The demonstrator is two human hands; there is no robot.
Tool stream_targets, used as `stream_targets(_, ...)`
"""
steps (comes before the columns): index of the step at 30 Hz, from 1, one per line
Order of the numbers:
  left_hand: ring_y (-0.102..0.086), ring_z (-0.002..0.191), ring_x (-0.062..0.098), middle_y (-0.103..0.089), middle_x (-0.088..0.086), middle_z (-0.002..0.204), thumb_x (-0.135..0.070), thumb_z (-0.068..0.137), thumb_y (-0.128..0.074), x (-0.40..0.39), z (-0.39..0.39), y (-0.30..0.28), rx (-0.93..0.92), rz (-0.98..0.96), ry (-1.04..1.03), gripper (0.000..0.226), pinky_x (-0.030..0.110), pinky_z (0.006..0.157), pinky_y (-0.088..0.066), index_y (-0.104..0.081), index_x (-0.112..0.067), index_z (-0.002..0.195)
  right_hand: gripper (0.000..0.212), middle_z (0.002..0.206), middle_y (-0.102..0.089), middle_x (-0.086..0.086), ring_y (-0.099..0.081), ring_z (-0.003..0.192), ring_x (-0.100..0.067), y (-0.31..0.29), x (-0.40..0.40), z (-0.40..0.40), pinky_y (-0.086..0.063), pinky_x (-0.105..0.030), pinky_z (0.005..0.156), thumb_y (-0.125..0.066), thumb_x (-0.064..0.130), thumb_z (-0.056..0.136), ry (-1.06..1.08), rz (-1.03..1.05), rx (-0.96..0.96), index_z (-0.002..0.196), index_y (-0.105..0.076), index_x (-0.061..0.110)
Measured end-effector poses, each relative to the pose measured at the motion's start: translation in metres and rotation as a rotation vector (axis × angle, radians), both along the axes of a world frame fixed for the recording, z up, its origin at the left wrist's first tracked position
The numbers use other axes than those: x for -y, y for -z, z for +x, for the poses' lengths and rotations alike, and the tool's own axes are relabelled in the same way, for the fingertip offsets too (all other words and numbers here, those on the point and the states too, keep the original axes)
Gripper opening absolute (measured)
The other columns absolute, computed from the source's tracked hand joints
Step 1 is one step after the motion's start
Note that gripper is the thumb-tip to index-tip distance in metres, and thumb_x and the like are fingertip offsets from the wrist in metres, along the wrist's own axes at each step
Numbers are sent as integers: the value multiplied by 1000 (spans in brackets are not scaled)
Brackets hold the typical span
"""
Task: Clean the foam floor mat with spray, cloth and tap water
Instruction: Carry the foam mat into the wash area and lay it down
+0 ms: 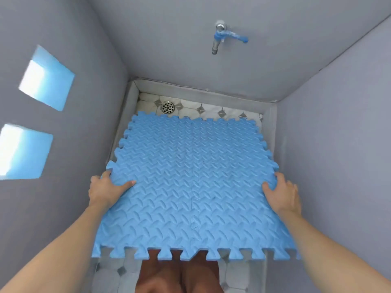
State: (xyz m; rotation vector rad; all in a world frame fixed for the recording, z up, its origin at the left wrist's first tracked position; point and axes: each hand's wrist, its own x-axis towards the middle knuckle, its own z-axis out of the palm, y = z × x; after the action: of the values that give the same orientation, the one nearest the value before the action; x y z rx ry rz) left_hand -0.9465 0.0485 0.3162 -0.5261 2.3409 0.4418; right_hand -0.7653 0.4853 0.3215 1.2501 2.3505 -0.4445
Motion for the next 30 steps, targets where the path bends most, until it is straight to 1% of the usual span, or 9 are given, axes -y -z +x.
stream_targets(5, -37, 135, 37, -32, 15, 143, -66, 63, -78, -12, -25, 112, -84, 39, 20, 105, 53, 111, -36, -35, -24, 149, 53, 120, -54, -20, -41, 120, -36, 112, 6, -3, -45, -46, 86, -49, 44, 93, 38, 28, -16, 140, -41, 22)
stream_targets(7, -37, 135, 36, -32, 16, 143, -63, 65, -78, -18, -41, 151, -121, 52, 37, 102, 52, 111, -35, -35, -23, 148, 53, 121, -53, -20, -40, 121, -36, 154, 8, -8, -44, -45, 87, -46, 44, 94, 49, 30, -31, 141, -39, 22)
stream_targets(11, -40, 132, 36, -34, 16, 138, -67, 61, -78, -22, -67, 222, -174, 65, 56, 107, 52, 110, -37, -34, -23, 148, 52, 120, -52, -24, -41, 119, -38, 226, 10, -20, -42, -45, 88, -45, 41, 97, 66, 53, -78, 144, -37, 21)
stream_targets(13, -40, 133, 34, -34, 15, 138, -67, 63, -77, -25, -73, 246, -191, 68, 55, 106, 51, 110, -37, -33, -23, 149, 51, 122, -50, -24, -40, 118, -39, 254, 11, -23, -41, -46, 89, -44, 40, 98, 72, 60, -109, 145, -36, 21)
stream_targets(16, -41, 133, 34, -32, 14, 141, -65, 65, -77, -29, -81, 275, -175, 64, 59, 106, 49, 110, -36, -31, -20, 149, 52, 122, -49, -28, -41, 116, -41, 292, 7, -29, -38, -49, 94, -42, 39, 99, 64, 61, -144, 147, -34, 18)
stream_targets(19, -39, 135, 35, -29, 16, 146, -63, 67, -76, -33, -84, 309, -161, 51, 59, 107, 49, 112, -35, -29, -16, 150, 54, 128, -46, -29, -39, 120, -43, 327, 1, -36, -35, -52, 99, -41, 39, 100, 48, 53, -117, 149, -30, 19)
stream_targets(22, -33, 139, 35, -29, 18, 150, -57, 72, -77, -37, -84, 338, -163, 33, 63, 104, 47, 114, -31, -26, -14, 152, 56, 130, -44, -28, -38, 123, -43, 357, -1, -39, -36, -53, 99, -42, 42, 99, 62, 26, -82, 149, -26, 22)
stream_targets(25, -34, 138, 36, -26, 18, 150, -59, 71, -76, -37, -88, 362, -143, -6, 68, 105, 49, 111, -33, -23, -17, 152, 63, 129, -46, -27, -39, 123, -43, 381, 2, -38, -36, -53, 100, -47, 46, 95, 69, -2, -88, 149, -24, 23)
stream_targets(30, -34, 137, 40, -22, 19, 151, -58, 76, -73, -33, -90, 393, -118, -25, 97, 101, 50, 110, -34, -19, -20, 153, 77, 136, -41, -26, -37, 127, -41, 408, 9, -34, -34, -53, 104, -54, 52, 91, 104, -32, -85, 153, -18, 23)
